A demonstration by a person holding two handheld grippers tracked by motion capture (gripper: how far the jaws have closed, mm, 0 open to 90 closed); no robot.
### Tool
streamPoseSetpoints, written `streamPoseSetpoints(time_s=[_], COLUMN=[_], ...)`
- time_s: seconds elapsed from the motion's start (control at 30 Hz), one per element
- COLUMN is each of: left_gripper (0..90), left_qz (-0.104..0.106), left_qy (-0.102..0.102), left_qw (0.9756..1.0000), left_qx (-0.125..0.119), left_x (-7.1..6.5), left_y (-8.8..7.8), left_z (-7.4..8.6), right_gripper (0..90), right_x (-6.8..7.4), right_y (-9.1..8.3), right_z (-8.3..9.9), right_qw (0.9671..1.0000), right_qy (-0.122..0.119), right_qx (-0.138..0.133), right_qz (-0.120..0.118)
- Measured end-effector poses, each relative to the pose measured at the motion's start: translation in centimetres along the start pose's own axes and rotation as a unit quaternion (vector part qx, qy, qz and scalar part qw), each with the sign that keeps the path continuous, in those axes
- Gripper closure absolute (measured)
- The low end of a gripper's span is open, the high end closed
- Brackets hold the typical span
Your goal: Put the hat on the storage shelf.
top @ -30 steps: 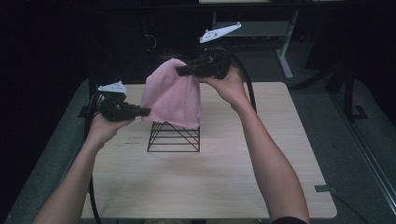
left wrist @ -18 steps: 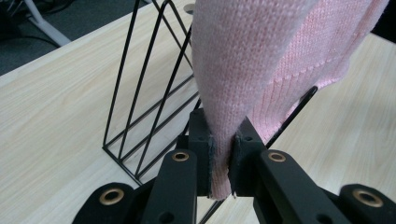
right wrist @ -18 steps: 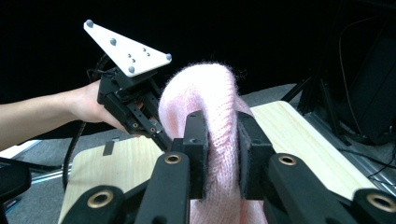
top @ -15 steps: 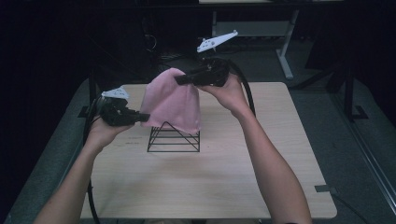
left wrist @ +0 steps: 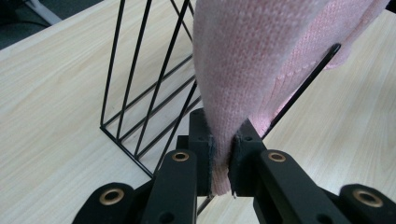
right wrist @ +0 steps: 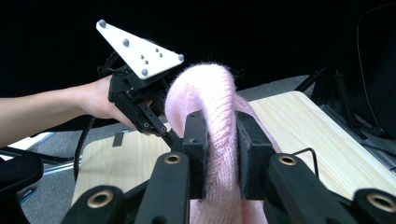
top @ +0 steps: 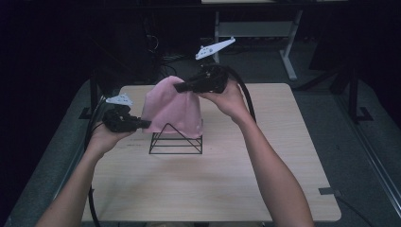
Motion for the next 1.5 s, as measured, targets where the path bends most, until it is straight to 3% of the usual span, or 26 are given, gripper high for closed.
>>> streamPoseSetpoints(time_s=[0.37, 0.7, 1.5], left_gripper=[81.2, 81.2, 80.9], left_qz=[-0.001, 0.0, 0.0], left_qy=[0.007, -0.004, 0.013], left_qw=[0.9998, 0.9998, 0.9981], left_qx=[0.02, 0.02, 0.06], left_x=[-0.1, -0.3, -0.6], left_y=[0.6, 1.1, 2.8], left_z=[1.1, 2.2, 4.7], right_gripper=[75.9, 75.8, 74.8], right_x=[-0.2, -0.1, -0.3], right_y=[0.8, 1.4, 3.1], right_z=[1.1, 2.0, 4.3], right_qw=[0.9999, 0.9996, 0.9981], right_qy=[0.006, 0.012, 0.034], right_qx=[0.012, 0.024, 0.047], right_qz=[-0.004, -0.005, -0.02])
Point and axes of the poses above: each handheld gripper's, and its own axes: y roughly forward along the jaws, z roughly out of its underside, x roughly to its left, the point moved 9 cm from there along y, roughly forward along the jaws, and after that the axes turned 13 degrees about y, right-handed, at the moved point
